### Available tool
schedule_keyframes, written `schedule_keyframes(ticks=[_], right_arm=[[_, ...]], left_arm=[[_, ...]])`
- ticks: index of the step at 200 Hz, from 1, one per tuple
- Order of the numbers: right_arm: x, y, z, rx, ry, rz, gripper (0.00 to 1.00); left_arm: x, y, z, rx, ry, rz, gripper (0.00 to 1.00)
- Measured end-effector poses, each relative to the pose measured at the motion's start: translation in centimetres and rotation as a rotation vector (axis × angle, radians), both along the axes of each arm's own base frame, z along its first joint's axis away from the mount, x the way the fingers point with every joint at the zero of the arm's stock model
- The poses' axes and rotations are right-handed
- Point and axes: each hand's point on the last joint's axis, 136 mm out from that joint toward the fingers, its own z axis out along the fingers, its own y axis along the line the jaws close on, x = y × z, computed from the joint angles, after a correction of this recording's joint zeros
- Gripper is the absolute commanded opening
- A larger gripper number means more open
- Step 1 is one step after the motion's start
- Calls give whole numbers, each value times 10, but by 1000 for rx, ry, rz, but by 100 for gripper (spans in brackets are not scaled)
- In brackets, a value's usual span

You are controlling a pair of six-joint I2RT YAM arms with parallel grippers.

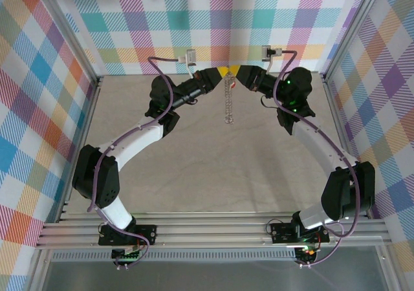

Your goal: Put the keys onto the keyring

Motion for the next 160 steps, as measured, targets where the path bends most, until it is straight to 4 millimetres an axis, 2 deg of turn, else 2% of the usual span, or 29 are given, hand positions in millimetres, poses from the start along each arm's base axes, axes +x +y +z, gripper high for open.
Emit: schedule_keyframes(ticks=[60,131,160], right_arm=[[-3,1,-12,-2,31,24,19],[-4,0,-8,9,18,30,0],[-3,0,-8,11,18,31,0]], left_arm=[[2,-1,-3,3,6,1,0],[1,-1,3,-5,-8,0,0],[1,-1,3,-6,-8,2,0]])
